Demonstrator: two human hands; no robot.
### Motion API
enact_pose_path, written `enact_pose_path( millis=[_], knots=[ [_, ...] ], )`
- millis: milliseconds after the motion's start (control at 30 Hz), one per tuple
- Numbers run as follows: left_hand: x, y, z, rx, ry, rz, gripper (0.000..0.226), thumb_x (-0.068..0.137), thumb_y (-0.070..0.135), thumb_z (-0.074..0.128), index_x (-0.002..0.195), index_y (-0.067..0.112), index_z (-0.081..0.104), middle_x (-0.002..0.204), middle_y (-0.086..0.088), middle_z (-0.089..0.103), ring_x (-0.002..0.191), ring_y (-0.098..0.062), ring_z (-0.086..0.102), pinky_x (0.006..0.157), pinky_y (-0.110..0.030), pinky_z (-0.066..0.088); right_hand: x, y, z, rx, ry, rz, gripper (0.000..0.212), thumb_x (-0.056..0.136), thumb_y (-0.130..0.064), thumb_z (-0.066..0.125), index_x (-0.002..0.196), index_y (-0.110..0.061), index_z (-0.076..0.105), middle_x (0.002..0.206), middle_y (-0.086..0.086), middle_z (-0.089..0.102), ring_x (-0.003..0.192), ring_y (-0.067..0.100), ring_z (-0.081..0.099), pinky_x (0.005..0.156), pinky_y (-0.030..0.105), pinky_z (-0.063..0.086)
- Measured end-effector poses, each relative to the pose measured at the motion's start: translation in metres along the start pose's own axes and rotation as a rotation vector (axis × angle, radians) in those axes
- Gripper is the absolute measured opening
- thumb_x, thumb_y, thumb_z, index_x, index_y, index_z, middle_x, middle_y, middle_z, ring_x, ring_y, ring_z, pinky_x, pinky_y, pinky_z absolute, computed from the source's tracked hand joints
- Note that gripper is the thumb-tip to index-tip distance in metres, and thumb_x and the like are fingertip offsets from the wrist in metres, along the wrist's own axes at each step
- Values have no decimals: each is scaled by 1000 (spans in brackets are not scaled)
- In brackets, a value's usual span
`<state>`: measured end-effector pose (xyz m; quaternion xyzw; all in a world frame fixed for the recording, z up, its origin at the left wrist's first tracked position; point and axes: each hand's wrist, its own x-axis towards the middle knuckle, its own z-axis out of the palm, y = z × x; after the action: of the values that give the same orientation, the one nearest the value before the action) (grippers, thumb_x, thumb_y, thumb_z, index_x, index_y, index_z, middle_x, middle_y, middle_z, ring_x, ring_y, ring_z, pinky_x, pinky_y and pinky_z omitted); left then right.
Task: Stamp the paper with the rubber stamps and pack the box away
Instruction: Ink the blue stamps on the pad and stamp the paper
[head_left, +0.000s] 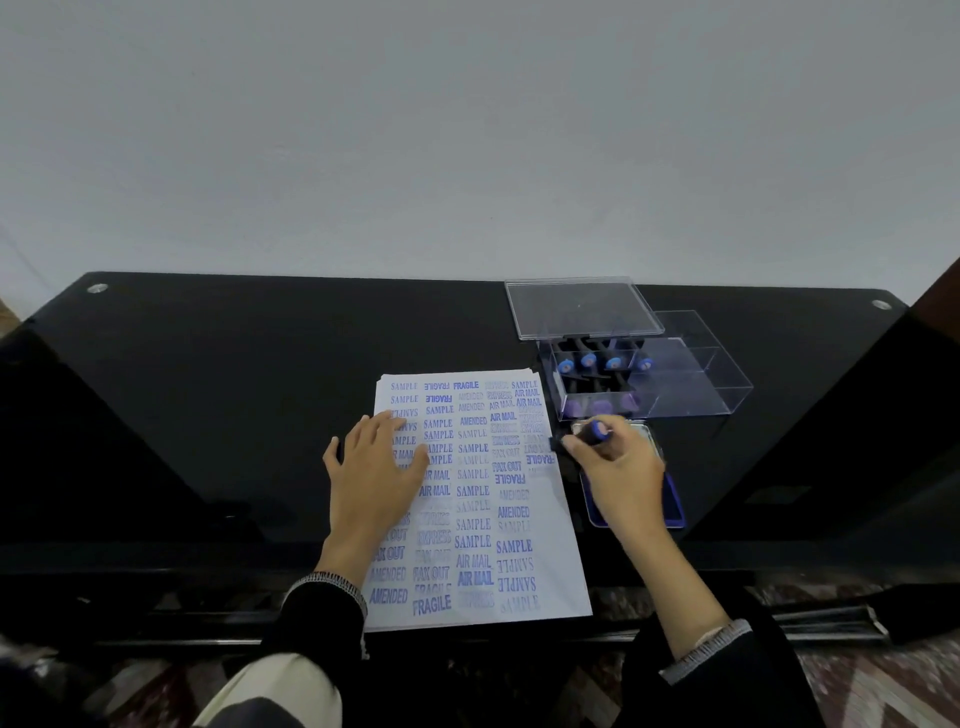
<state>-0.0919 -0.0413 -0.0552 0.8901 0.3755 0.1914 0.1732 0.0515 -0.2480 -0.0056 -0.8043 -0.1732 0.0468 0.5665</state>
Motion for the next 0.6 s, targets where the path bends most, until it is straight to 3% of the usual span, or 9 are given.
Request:
enact_pose_path(
  millis=[133, 333, 500, 600],
  knots=[
    [0, -1, 0, 4, -6, -1, 48, 93, 49, 48, 135, 25, 46, 146, 6, 40, 141, -15, 27, 117, -48, 8, 5, -3, -23, 103, 99, 82, 11, 82, -23, 73, 82, -27, 62, 76, -2, 70, 76, 13, 66, 74, 28, 49],
    [0, 0, 0, 5, -12, -7, 48, 93, 49, 48, 135, 26, 46, 146, 6, 40, 140, -15, 28, 117, -48, 8, 1, 2, -30, 130, 104, 111, 8, 92, -30, 59, 85, -27, 61, 81, 0, 70, 80, 15, 67, 63, 21, 48],
    [0, 1, 0, 20, -28, 1, 49, 94, 49, 45, 137, 24, 45, 149, 5, 38, 142, -16, 24, 117, -49, 8, -6, 6, -48, -28, 54, 6, 11, 94, -33, 53, 91, -25, 60, 79, -1, 68, 78, 13, 64, 70, 25, 50],
    [-1, 4, -2, 95, -86, -1, 51, 97, 48, 38, 142, 23, 39, 153, 3, 32, 145, -20, 19, 117, -52, 6, -14, 13, -64, -122, -8, -54, 11, 95, -31, 53, 92, -22, 59, 78, 1, 66, 76, 11, 62, 64, 13, 44]
  ],
)
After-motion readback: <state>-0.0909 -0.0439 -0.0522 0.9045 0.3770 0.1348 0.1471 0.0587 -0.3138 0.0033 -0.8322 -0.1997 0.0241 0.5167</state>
